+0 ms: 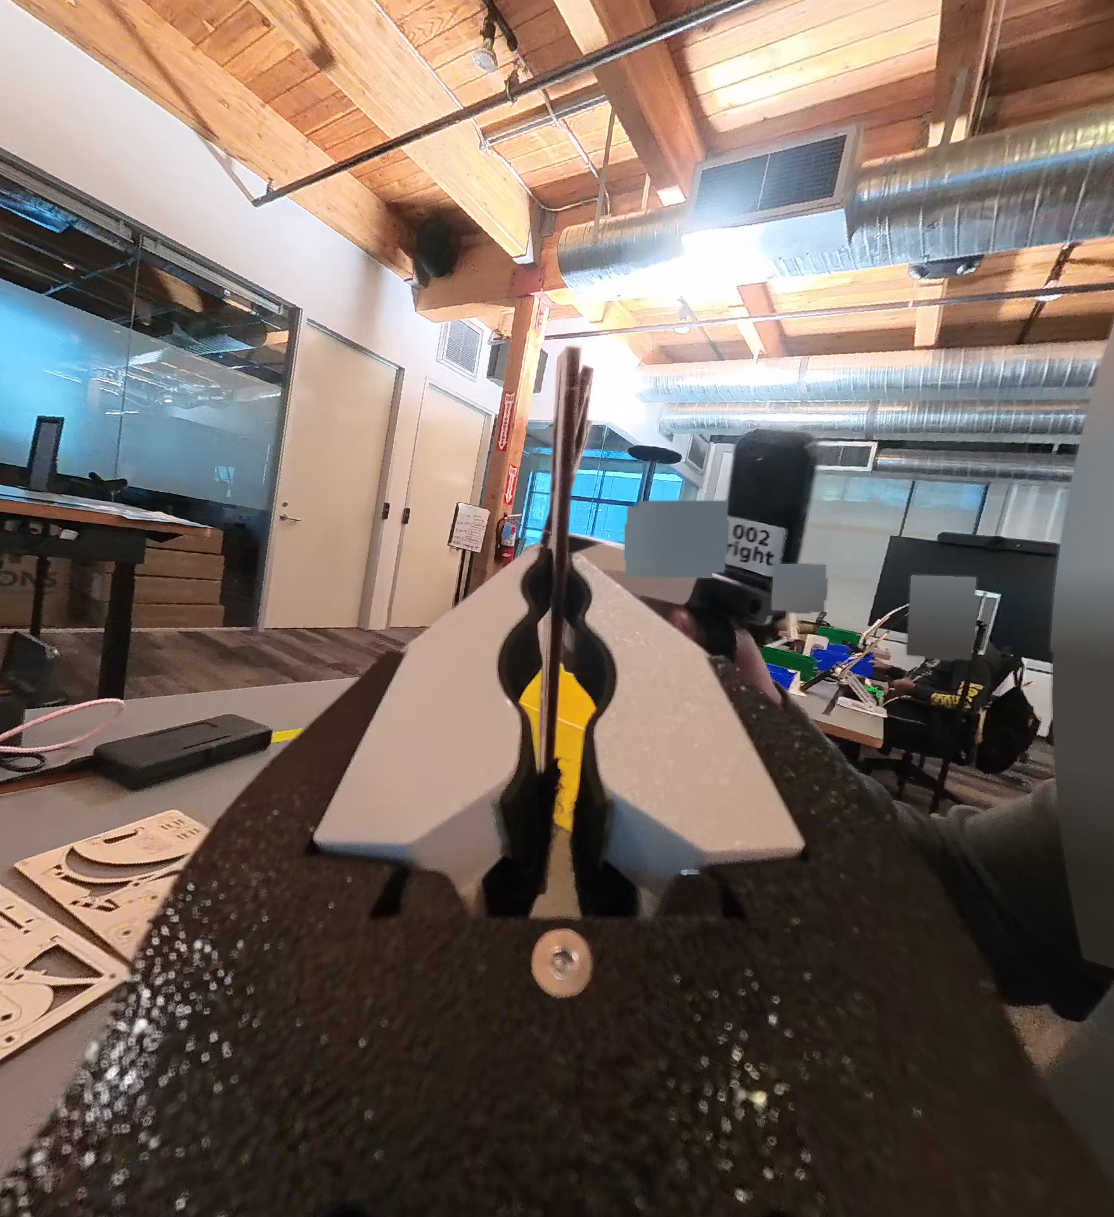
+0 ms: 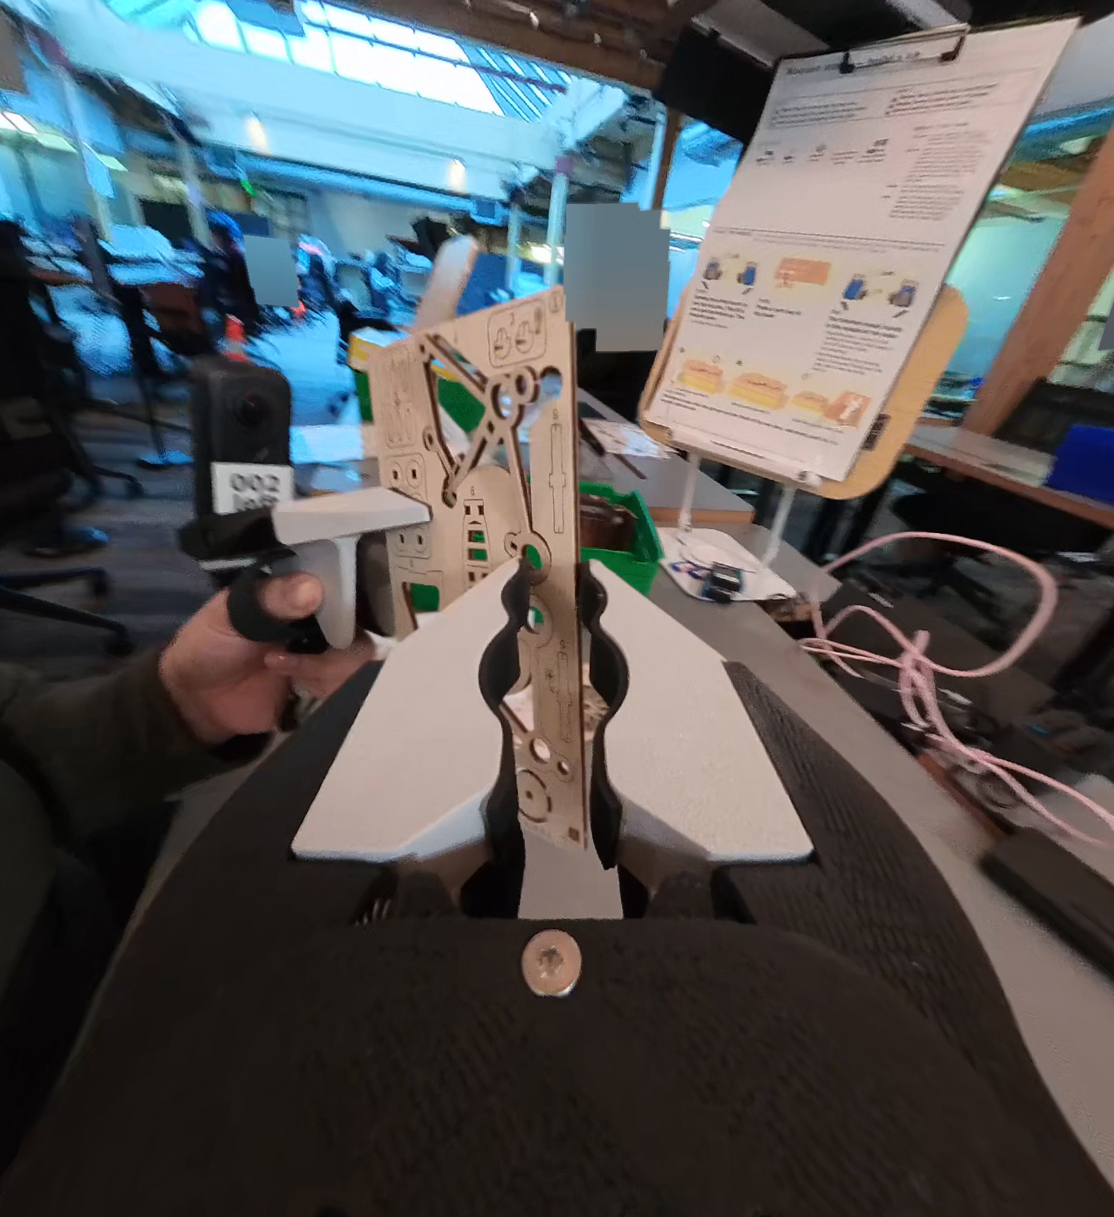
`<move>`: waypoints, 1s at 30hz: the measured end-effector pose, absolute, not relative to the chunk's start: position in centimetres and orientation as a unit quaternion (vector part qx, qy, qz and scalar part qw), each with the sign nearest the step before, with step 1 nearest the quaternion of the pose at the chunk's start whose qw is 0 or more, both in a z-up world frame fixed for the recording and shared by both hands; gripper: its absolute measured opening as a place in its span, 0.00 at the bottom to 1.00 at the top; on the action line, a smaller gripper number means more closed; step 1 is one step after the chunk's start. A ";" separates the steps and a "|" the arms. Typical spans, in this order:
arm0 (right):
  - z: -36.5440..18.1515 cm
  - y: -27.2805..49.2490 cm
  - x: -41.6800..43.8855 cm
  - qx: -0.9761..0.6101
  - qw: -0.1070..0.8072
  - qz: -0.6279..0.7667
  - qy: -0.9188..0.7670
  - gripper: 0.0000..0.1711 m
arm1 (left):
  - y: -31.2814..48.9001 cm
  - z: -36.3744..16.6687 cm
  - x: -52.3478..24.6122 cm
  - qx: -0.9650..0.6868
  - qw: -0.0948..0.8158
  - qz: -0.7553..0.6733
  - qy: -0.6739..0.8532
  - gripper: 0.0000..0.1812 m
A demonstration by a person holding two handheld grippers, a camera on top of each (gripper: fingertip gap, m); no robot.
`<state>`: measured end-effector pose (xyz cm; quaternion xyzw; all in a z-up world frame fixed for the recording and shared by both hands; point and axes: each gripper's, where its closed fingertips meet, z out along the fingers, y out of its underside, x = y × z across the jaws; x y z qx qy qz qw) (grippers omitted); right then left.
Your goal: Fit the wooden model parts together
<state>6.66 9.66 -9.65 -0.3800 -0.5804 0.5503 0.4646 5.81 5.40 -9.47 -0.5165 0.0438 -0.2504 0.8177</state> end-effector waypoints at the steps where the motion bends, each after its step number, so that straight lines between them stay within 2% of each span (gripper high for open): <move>1: -9.5 9.6 6.8 -0.376 0.445 0.575 -0.575 0.08 | 5.4 -9.5 5.9 -0.516 0.817 -0.255 0.044 0.01; 7: -9.4 9.6 7.0 -0.374 0.391 0.629 -0.559 0.07 | 5.7 -9.8 6.2 -0.517 0.806 -0.286 0.043 0.00; 20: -9.1 9.6 6.9 -0.385 0.483 0.538 -0.573 0.07 | 5.5 -9.7 6.4 -0.510 0.820 -0.253 0.059 0.01; 30: -9.0 9.2 7.6 -0.359 0.375 0.641 -0.566 0.04 | 5.4 -9.5 6.3 -0.499 0.815 -0.291 0.037 0.00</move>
